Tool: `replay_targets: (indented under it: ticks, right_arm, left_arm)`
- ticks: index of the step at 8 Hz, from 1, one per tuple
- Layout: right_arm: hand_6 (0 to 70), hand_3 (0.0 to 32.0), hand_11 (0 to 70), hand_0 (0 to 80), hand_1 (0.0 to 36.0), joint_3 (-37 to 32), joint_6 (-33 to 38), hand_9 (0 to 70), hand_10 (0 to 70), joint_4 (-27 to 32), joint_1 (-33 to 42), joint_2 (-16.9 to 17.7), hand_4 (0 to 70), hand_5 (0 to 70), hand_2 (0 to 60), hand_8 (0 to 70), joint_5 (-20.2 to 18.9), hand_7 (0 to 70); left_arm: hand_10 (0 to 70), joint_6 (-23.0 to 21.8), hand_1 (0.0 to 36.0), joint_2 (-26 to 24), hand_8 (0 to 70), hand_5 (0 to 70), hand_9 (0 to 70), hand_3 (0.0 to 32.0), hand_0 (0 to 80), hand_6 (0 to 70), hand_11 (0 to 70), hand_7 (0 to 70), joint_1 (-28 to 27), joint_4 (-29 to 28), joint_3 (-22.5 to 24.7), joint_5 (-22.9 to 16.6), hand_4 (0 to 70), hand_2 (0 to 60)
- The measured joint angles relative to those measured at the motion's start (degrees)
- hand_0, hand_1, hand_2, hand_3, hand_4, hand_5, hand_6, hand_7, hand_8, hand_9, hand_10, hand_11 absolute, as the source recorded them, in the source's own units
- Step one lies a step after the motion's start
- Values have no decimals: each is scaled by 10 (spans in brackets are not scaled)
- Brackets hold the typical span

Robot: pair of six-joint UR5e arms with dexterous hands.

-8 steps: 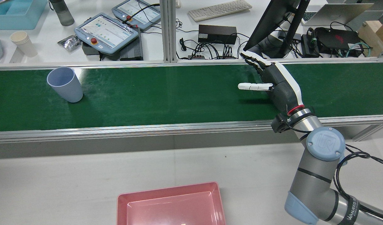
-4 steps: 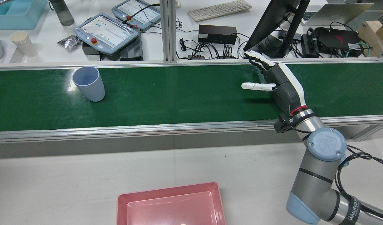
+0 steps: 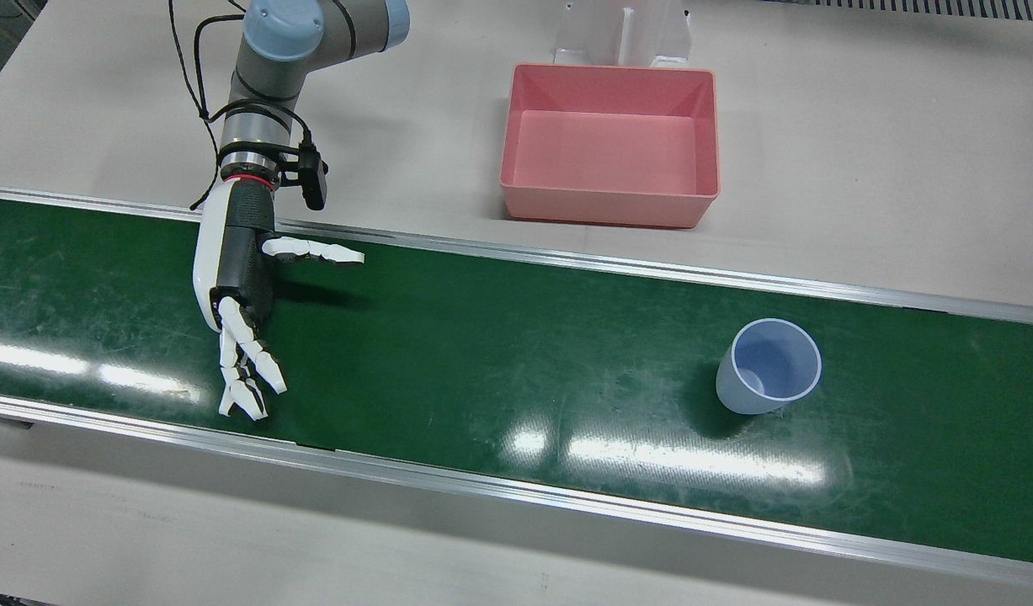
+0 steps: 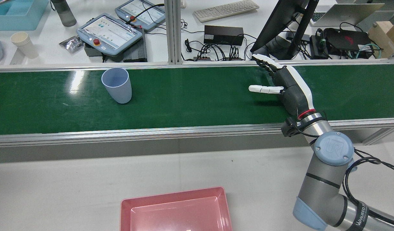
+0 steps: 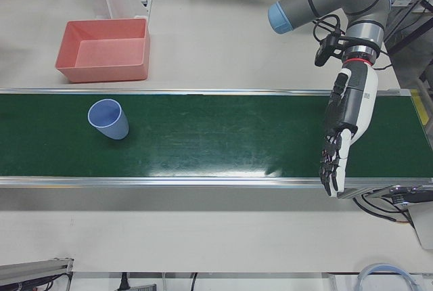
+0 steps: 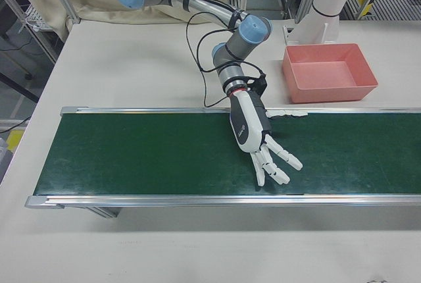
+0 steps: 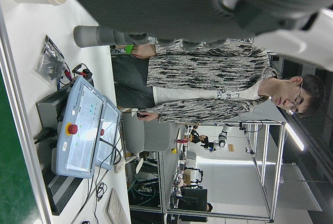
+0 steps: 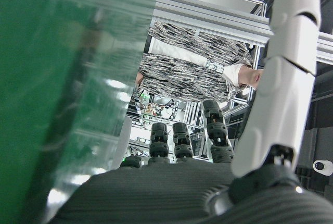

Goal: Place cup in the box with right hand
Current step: 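Hold the open right hand in the cup's path and wait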

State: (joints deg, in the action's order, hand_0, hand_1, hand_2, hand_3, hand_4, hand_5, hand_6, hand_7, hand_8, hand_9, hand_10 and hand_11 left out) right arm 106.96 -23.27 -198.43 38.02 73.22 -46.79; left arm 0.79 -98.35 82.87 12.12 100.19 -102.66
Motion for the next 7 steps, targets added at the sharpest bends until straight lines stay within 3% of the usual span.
replay_targets:
  ticks: [7]
  right_arm:
    - [52, 0, 0, 513, 193, -3, 0, 149, 0, 1, -8, -3, 19, 65, 71, 108, 1, 210]
  left_arm:
    - [0, 0, 0, 0, 0, 0, 0, 0, 0, 0, 0, 0, 0, 0, 0, 0, 0, 0]
